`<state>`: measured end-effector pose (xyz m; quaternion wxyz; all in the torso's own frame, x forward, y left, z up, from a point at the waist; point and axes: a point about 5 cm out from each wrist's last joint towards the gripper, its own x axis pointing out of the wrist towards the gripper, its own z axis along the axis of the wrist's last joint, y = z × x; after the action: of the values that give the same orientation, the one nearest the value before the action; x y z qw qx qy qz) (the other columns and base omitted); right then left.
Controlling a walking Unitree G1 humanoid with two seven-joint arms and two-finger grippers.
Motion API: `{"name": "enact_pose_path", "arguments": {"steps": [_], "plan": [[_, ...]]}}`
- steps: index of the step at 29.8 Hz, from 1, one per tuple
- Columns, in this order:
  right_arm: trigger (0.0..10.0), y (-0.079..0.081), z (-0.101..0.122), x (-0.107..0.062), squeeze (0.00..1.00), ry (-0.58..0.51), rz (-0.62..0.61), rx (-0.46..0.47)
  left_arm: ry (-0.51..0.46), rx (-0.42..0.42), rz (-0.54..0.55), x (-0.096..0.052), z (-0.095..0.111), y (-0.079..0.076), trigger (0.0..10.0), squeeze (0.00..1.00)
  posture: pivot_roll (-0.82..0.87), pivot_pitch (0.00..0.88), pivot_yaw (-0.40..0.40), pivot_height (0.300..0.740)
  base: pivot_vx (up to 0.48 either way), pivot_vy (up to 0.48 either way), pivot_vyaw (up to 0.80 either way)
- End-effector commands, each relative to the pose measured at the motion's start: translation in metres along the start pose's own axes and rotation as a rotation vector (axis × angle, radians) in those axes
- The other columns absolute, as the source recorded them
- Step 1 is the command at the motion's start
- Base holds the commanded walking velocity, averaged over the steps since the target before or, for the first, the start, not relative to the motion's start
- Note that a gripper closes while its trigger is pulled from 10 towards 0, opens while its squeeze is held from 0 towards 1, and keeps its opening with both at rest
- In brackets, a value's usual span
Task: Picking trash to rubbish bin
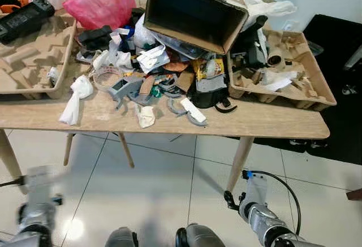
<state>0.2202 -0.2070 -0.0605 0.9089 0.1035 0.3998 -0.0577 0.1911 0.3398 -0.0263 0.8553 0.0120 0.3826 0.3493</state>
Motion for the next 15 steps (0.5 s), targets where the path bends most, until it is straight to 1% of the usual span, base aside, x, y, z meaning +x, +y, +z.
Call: {"name": "enact_pose_path", "arguments": {"steps": [1,2,3,4,5,6,7,8,9,10,11,12,13,14,15], "plan": [[10.0,-0.003,-0.005,-0.001,0.0,0.023,-0.011,-0.009,0.045,-0.084,0.105,0.001,-0.008,0.02,10.0,0.0,0.19,0.14,-0.066,0.74,0.0,0.0,0.0],[10.0,-0.002,-0.005,-0.001,0.0,0.024,-0.009,-0.012,0.038,-0.157,0.191,0.002,-0.004,0.039,10.0,0.0,0.19,0.14,-0.066,0.74,0.0,0.0,0.0],[10.0,-0.002,-0.005,-0.001,0.0,0.024,-0.009,-0.012,0.038,-0.157,0.191,0.002,-0.004,0.039,10.0,0.0,0.19,0.14,-0.066,0.74,0.0,0.0,0.0],[10.0,-0.002,-0.005,-0.001,0.0,0.025,-0.009,-0.015,0.023,-0.214,0.255,0.002,0.001,0.053,10.0,0.0,0.19,0.14,-0.066,0.74,0.0,0.0,0.0],[10.0,-0.002,-0.005,-0.001,0.0,0.025,-0.009,-0.015,0.023,-0.214,0.255,0.002,0.001,0.053,10.0,0.0,0.19,0.14,-0.066,0.74,0.0,0.0,0.0],[10.0,-0.003,-0.005,-0.001,0.0,0.026,-0.009,-0.015,-0.025,-0.265,0.322,0.003,0.014,0.07,10.0,0.0,0.19,0.14,-0.066,0.74,0.0,0.0,0.0],[10.0,-0.003,-0.005,-0.001,0.0,0.026,-0.009,-0.015,-0.025,-0.265,0.322,0.003,0.014,0.07,10.0,0.0,0.19,0.14,-0.066,0.74,0.0,0.0,0.0],[10.0,-0.003,-0.005,-0.001,0.0,0.027,-0.01,-0.017,-0.078,-0.311,0.372,0.002,0.029,0.085,10.0,0.0,0.2,0.143,-0.071,0.74,0.0,0.0,0.0],[10.0,-0.003,-0.005,-0.001,0.0,0.027,-0.01,-0.017,-0.078,-0.311,0.372,0.002,0.029,0.085,10.0,0.0,0.2,0.143,-0.071,0.74,0.0,0.0,0.0],[10.0,-0.003,-0.005,-0.001,0.0,0.028,-0.01,-0.019,-0.139,-0.341,0.413,0.001,0.048,0.095,10.0,0.0,0.21,0.144,-0.075,0.74,0.0,0.0,0.0],[10.0,-0.003,-0.005,-0.001,0.0,0.028,-0.01,-0.019,-0.139,-0.341,0.413,0.001,0.048,0.095,10.0,0.0,0.21,0.144,-0.075,0.74,0.0,0.0,0.0],[10.0,-0.003,-0.005,-0.001,0.0,0.032,-0.009,-0.025,-0.228,-0.385,0.447,-0.002,0.076,0.109,10.0,0.0,0.21,0.144,-0.075,0.74,0.0,0.0,0.0],[10.0,-0.003,-0.005,-0.001,0.0,0.034,-0.008,-0.029,-0.283,-0.415,0.466,-0.005,0.094,0.117,10.0,0.0,0.21,0.144,-0.075,0.74,0.0,0.0,0.0],[10.0,-0.003,-0.005,-0.001,0.0,0.034,-0.008,-0.029,-0.283,-0.415,0.466,-0.005,0.094,0.117,10.0,0.0,0.21,0.144,-0.075,0.74,0.0,0.0,0.0],[10.0,-0.003,-0.005,-0.001,0.0,0.036,-0.007,-0.032,-0.349,-0.438,0.481,-0.009,0.114,0.123,10.0,0.0,0.21,0.143,-0.079,0.74,0.0,0.0,0.0]]}}
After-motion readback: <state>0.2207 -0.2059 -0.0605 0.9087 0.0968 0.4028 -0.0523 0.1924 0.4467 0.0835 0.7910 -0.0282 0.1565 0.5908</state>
